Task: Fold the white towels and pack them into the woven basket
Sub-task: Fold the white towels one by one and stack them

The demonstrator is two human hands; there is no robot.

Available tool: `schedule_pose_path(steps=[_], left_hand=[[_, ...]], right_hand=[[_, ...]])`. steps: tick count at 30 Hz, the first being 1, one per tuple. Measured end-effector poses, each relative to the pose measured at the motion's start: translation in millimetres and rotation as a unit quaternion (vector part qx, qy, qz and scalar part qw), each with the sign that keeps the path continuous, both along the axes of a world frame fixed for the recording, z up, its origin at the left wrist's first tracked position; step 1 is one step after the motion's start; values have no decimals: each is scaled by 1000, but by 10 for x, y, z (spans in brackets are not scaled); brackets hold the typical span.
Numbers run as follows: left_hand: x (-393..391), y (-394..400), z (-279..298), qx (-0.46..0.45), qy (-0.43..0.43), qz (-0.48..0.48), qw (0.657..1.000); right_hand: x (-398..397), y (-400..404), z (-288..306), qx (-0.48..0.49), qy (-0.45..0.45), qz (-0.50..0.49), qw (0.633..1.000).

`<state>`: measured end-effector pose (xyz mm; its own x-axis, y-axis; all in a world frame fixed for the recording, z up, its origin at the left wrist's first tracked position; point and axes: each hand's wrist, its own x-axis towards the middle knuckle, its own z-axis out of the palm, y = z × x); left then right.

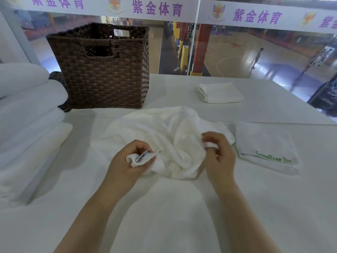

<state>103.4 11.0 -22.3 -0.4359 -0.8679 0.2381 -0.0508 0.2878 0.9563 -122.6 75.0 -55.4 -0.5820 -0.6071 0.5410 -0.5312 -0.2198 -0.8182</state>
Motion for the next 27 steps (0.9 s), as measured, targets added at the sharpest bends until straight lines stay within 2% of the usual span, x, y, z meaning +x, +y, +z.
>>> schedule_pose_path(steps=[3,6,10,11,13,16,17,19,21,23,24,25,26,27], left_hand=[[-10,16,-35,-16,-44,2,999],[-39,33,-70,-10,-82,-3,997],[-45,31,-148,-25,-107,-40,993],[-41,34,-149,-26,-113,-45,992],[-57,51,-115,-15,-104,-55,993],[-77,63,-85,20,-78,-68,994],[-79,62,-86,24,-75,-65,995],[-77,47,-76,14,-64,-43,997],[-47,24,-70,-4,-48,-12,999],[-15,8,-43,-15,-26,10,1000],[-4,9,-18,-14,-15,14,1000],[-2,14,4,-8,-7,17,1000],[3,20,21,-2,-3,16,1000],[6,23,25,3,-2,14,1000]], right_hand=[[-276,11,-40,63,-50,-142,987],[-508,32,-166,236,-24,-194,952],[-432,-23,-243,393,154,-233,876],[-428,-50,-258,399,176,-238,868],[-458,-114,-275,356,170,-226,891],[-473,-189,-168,240,59,-184,951],[-461,-206,-64,194,11,-168,966],[-414,-242,267,101,-24,-144,984],[-346,-315,669,14,10,-142,990],[-248,-453,987,-47,87,-132,986],[-193,-550,1072,-35,130,-98,986],[-156,-663,1108,16,165,-31,986],[-111,-767,1115,108,185,60,975],[-87,-848,1073,212,178,153,949]])
